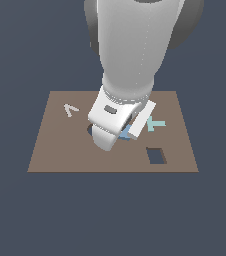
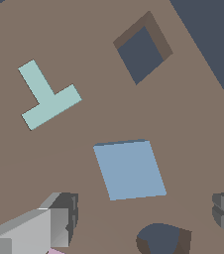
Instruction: Insert a designated object into the corresponding slot on a board.
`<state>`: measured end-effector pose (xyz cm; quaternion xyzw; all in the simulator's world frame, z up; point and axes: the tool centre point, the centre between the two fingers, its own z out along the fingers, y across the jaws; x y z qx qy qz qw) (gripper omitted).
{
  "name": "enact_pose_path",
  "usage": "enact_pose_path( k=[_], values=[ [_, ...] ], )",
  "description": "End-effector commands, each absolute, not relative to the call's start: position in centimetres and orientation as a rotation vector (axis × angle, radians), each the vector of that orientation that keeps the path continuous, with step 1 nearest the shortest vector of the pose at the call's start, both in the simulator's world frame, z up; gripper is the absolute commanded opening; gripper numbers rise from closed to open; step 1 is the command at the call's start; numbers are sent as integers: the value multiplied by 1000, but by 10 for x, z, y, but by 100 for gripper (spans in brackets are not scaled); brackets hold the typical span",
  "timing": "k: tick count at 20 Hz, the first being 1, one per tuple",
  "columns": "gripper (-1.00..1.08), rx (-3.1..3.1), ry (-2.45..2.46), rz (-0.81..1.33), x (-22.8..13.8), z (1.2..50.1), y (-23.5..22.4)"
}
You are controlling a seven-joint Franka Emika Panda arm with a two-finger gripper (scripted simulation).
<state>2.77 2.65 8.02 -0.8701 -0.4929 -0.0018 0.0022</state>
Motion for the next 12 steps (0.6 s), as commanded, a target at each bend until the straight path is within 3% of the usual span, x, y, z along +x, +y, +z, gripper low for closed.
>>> enact_pose_path(
  k=[1,12],
  values=[
    [100,-2667,-1654,-5,28,73,29],
    [100,-2480,-1927,-1,29,53,36]
  ],
)
